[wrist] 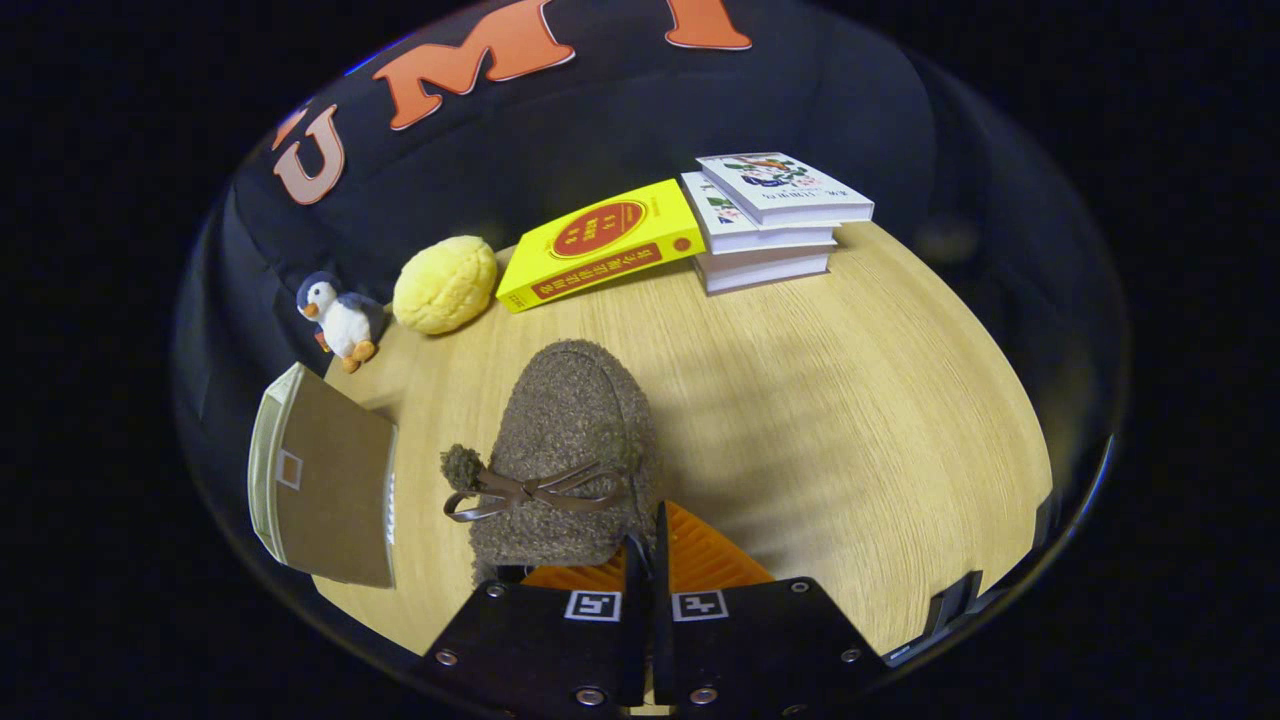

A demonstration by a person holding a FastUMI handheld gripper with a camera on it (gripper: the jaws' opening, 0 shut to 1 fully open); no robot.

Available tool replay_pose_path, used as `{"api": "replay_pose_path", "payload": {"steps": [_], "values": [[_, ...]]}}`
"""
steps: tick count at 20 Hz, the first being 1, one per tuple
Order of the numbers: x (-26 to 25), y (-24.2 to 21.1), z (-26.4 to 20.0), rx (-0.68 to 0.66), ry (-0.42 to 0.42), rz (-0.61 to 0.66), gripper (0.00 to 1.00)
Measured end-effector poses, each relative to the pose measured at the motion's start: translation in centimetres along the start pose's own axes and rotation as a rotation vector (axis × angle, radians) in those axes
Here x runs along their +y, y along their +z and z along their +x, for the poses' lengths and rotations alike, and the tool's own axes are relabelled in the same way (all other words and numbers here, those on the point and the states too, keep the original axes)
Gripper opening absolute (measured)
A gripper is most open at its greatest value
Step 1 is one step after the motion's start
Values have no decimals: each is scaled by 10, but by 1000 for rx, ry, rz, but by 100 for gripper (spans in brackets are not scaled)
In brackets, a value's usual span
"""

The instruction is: Open the storage box then place both shoes into the box .Put the left shoe in first, then the right shoe, with the right side of both shoes facing outward in a uniform manner.

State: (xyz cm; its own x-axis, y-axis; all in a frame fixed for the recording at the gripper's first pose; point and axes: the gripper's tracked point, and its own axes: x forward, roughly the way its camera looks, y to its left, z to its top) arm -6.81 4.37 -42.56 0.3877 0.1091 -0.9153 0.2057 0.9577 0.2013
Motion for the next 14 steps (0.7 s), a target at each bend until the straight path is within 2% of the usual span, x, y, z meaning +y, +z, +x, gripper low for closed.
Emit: {"api": "replay_pose_path", "payload": {"steps": [6,14], "values": [[98,22,-33,-45,65,-50,4],[228,33,-45,-57,152,-124,4]]}}
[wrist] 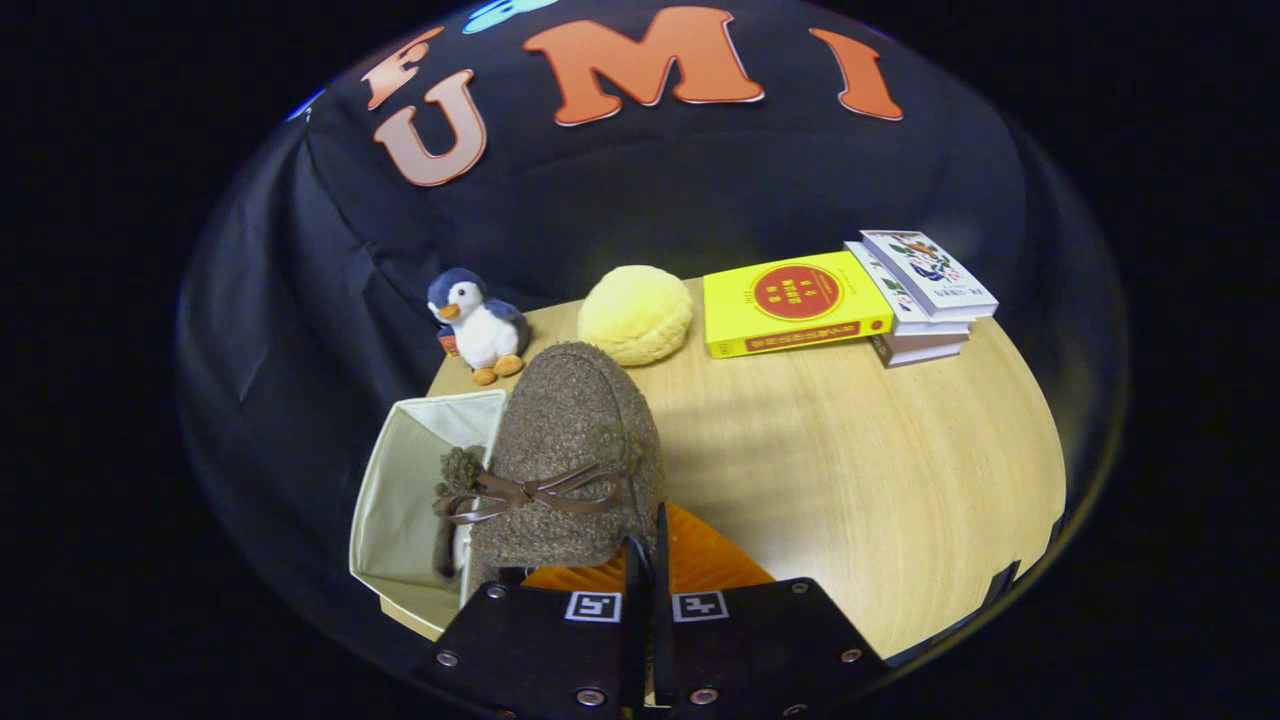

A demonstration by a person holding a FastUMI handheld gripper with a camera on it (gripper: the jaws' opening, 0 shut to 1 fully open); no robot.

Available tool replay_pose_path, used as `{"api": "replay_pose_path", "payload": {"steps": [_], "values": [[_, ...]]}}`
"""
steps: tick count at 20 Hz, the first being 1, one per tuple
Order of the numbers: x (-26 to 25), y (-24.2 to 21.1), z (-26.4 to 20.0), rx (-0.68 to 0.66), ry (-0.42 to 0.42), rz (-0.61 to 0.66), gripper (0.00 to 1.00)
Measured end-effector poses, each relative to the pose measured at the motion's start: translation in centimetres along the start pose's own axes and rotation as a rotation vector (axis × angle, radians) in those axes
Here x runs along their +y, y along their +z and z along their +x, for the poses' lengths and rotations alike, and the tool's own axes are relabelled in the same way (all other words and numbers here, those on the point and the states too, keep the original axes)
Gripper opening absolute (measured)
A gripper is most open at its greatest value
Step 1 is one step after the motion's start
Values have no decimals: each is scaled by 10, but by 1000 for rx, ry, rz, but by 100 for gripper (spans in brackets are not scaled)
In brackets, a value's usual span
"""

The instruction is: Open the storage box then place both shoes into the box .Put the left shoe in first, then the right shoe, with the right side of both shoes facing outward in a uniform manner.

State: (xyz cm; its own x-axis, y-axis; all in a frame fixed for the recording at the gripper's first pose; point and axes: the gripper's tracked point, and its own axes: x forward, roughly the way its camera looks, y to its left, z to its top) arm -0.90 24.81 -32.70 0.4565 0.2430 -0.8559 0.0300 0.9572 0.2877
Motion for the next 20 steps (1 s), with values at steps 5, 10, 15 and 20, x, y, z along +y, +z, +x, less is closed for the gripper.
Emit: {"api": "replay_pose_path", "payload": {"steps": [5,10,15,20], "values": [[73,8,5,2,62,-28,4],[117,-9,26,48,77,-57,4],[130,-30,49,88,43,-59,5],[133,-45,50,111,19,-55,20]]}}
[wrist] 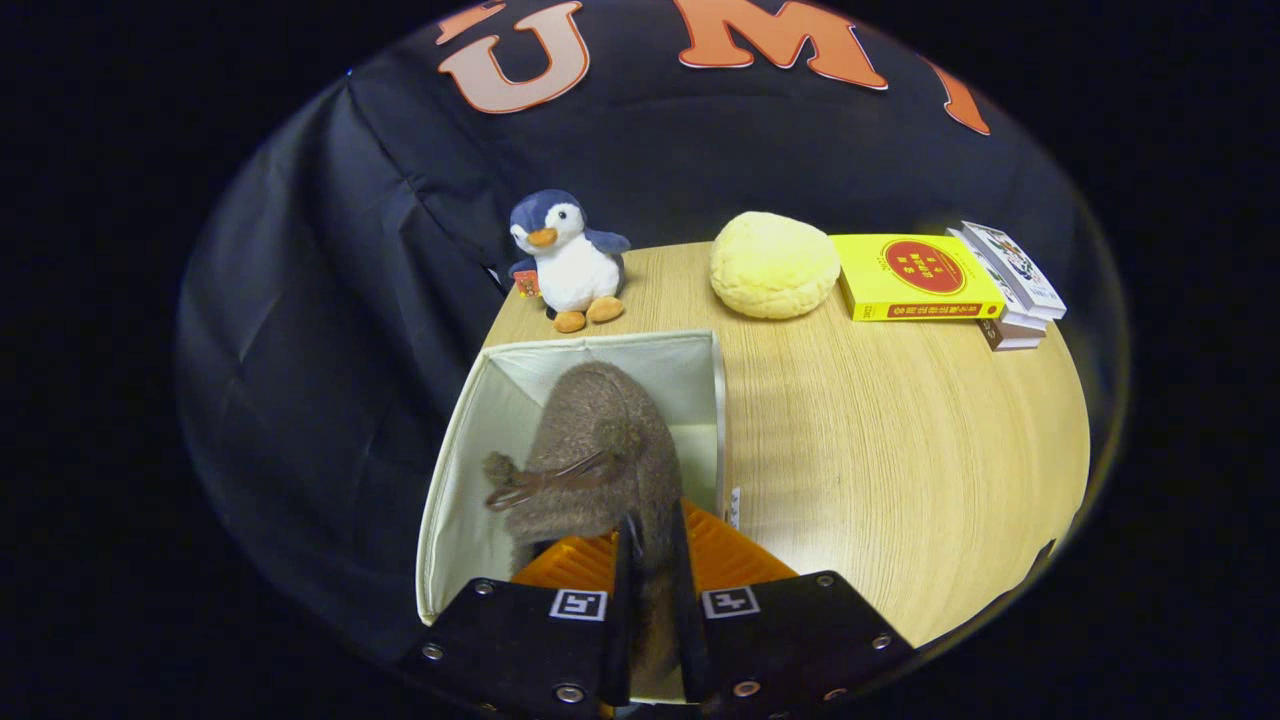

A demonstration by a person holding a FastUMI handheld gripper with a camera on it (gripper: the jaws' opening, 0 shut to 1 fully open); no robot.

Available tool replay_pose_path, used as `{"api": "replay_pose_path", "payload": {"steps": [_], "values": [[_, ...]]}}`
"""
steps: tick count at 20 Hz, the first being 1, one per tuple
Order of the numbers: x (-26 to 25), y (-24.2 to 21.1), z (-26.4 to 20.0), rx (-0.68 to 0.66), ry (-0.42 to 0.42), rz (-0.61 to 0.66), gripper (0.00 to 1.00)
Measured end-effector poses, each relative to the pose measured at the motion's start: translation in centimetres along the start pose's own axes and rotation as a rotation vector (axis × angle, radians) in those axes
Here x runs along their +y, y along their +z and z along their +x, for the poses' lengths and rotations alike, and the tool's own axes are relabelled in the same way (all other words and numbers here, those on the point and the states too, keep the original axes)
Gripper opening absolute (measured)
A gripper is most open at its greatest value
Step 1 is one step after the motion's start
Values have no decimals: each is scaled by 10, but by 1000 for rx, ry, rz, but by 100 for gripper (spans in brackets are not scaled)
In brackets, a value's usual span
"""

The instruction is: Open the storage box then place both shoes into the box .Put the left shoe in first, then the right shoe, with the right side of both shoes facing outward in a uniform manner.

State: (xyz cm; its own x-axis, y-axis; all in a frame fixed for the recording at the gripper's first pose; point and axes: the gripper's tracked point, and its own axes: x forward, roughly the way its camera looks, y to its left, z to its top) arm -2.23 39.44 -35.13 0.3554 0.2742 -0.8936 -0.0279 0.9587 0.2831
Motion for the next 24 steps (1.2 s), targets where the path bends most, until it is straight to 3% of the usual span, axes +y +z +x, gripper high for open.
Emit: {"api": "replay_pose_path", "payload": {"steps": [5,7,15,24], "values": [[10,16,-39,-95,83,-9,59],[7,27,-61,-154,121,-16,68],[-53,72,-156,-401,162,-103,86],[-171,113,-260,-684,59,-120,95]]}}
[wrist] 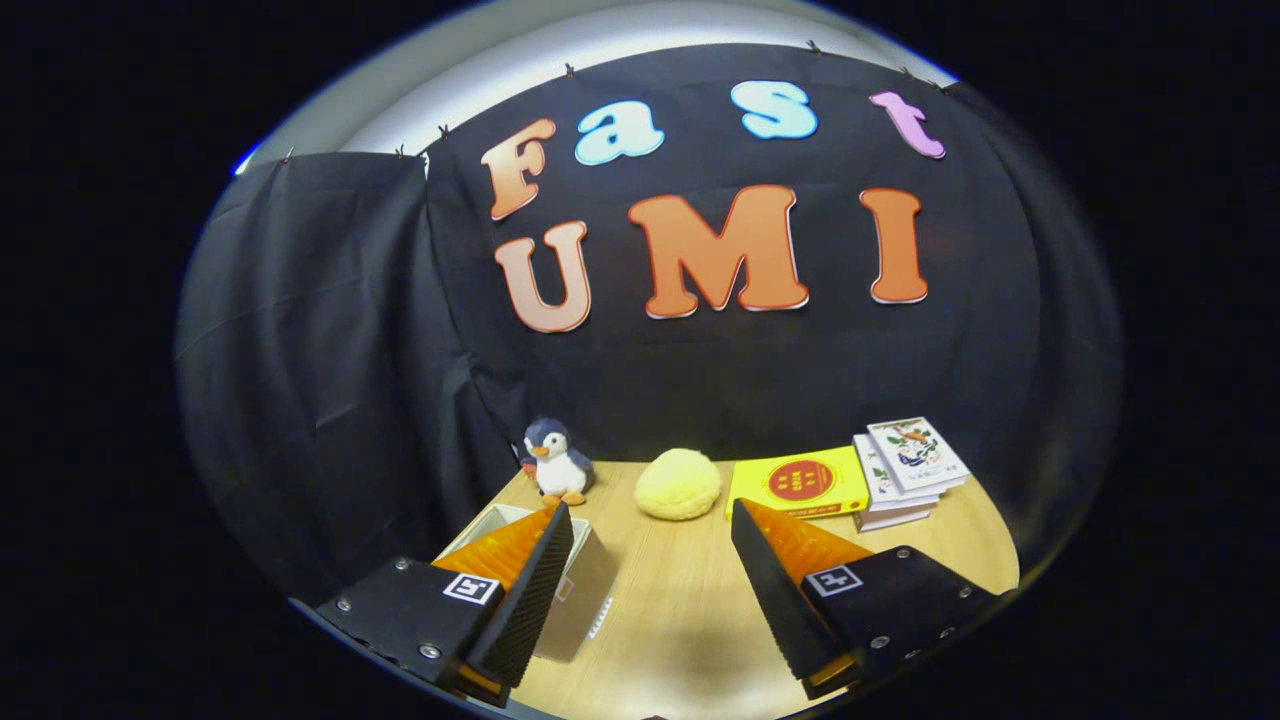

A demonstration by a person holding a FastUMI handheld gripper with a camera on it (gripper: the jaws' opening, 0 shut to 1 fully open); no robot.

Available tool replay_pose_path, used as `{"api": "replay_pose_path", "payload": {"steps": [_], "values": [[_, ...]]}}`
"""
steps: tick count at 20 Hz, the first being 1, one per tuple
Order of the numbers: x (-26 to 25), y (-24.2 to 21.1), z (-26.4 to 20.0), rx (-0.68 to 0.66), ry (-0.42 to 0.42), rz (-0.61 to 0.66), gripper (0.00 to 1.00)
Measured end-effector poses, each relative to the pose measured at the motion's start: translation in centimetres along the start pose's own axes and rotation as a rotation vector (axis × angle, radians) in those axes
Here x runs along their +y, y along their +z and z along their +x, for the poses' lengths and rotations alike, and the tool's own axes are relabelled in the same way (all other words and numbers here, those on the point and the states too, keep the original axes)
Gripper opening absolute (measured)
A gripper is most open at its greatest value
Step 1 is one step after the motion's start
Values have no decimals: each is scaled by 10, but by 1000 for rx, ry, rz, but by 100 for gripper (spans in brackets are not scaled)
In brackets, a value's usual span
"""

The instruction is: Open the storage box then place both shoes into the box .Put the left shoe in first, then the right shoe, with the right side of both shoes facing outward in a uniform manner.

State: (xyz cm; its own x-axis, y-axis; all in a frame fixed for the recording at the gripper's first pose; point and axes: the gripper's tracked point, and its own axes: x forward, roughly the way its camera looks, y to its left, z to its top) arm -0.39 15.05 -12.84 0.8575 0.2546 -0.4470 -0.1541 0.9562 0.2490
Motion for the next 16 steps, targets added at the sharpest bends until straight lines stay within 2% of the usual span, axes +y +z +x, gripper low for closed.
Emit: {"api": "replay_pose_path", "payload": {"steps": [5,9,16], "values": [[-57,45,-44,-183,-63,-39,98],[-95,64,-76,-277,-130,-64,98],[-128,89,-121,-398,-199,-114,98]]}}
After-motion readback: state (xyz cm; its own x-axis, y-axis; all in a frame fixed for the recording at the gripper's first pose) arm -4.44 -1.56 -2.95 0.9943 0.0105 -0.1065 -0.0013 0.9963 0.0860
